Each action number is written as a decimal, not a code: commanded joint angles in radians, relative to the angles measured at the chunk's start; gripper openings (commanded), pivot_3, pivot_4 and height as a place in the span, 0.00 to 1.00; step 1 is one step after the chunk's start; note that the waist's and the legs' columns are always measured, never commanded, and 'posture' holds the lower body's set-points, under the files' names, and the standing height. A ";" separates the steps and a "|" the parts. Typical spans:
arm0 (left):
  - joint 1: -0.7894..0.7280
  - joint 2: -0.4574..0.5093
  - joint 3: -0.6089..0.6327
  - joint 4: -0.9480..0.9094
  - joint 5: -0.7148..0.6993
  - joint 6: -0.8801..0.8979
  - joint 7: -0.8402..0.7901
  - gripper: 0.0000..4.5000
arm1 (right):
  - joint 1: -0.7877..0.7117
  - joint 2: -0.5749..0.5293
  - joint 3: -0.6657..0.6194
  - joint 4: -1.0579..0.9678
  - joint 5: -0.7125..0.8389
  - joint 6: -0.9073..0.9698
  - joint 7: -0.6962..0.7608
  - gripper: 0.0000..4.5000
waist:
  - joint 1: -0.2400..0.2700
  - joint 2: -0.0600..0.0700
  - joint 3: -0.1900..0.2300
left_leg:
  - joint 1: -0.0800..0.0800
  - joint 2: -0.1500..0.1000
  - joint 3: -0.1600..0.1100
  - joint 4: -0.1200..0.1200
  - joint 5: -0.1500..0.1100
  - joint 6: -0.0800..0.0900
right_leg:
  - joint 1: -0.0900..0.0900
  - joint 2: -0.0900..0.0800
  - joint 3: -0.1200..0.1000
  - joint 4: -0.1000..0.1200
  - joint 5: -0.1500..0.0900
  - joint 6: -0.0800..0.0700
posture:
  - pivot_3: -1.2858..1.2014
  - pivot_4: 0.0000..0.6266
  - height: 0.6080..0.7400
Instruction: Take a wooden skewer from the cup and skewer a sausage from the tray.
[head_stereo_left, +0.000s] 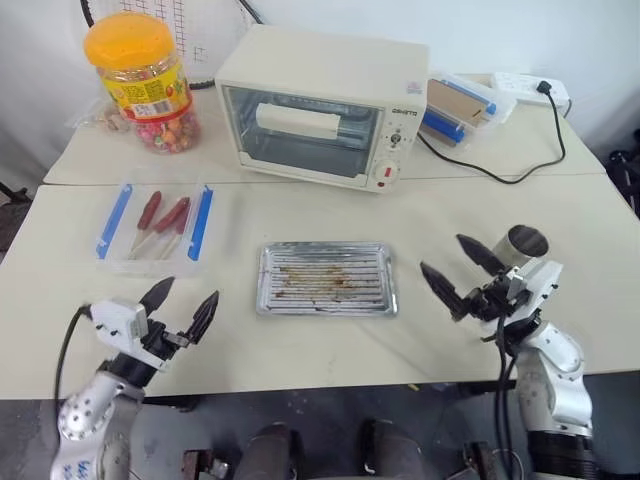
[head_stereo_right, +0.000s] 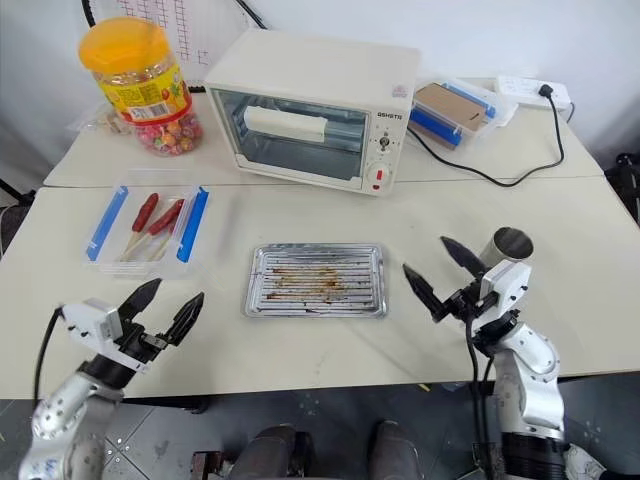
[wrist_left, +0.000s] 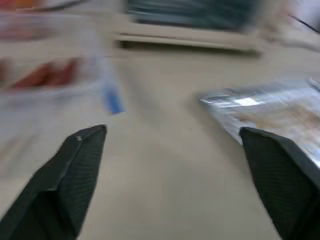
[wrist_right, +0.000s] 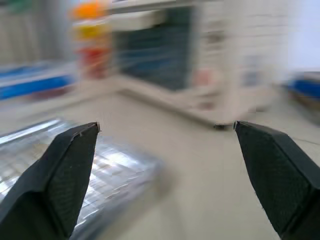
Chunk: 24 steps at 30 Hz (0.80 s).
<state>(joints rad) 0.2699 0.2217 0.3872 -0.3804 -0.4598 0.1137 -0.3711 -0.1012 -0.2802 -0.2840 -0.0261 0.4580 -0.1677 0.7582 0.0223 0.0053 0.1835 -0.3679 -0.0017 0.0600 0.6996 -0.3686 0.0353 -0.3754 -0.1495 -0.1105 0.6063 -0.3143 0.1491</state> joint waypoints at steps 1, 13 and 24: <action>-0.002 -0.074 0.090 -0.066 0.041 -0.005 0.211 1.00 | -0.001 0.068 -0.023 0.008 -0.073 -0.079 -0.161 1.00 | 0.001 -0.001 -0.001 | 0.000 0.000 0.000 0.000 0.000 0.000 | 0.000 0.000 0.000 0.000 0.000 0.000 | 0.52 0.24 1.00; -0.006 -0.032 0.202 -0.091 -0.025 0.055 0.308 1.00 | -0.035 0.150 0.100 -0.009 -0.172 0.041 -0.364 1.00 | -0.014 -0.002 -0.002 | 0.000 0.000 0.001 0.000 0.000 0.000 | -0.001 0.000 0.002 0.000 0.000 -0.001 | 0.52 0.24 1.00; -0.049 -0.070 0.135 -0.101 0.022 0.002 0.332 1.00 | -0.134 0.138 0.113 0.071 -0.181 0.005 -0.375 1.00 | -0.026 -0.001 -0.002 | 0.000 0.000 -0.001 -0.001 0.000 0.000 | -0.001 0.000 0.001 0.002 0.000 -0.001 | 0.52 0.24 1.00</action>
<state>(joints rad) 0.2158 0.1580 0.5341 -0.4324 -0.4583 0.1584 -0.0444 -0.2231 -0.1233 -0.1533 0.0442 0.2664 -0.1317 0.3684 -0.0033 0.0040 0.1815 -0.3678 -0.0024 0.0592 0.6988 -0.3687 0.0352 -0.3767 -0.1493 -0.1093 0.6084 -0.3146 0.1486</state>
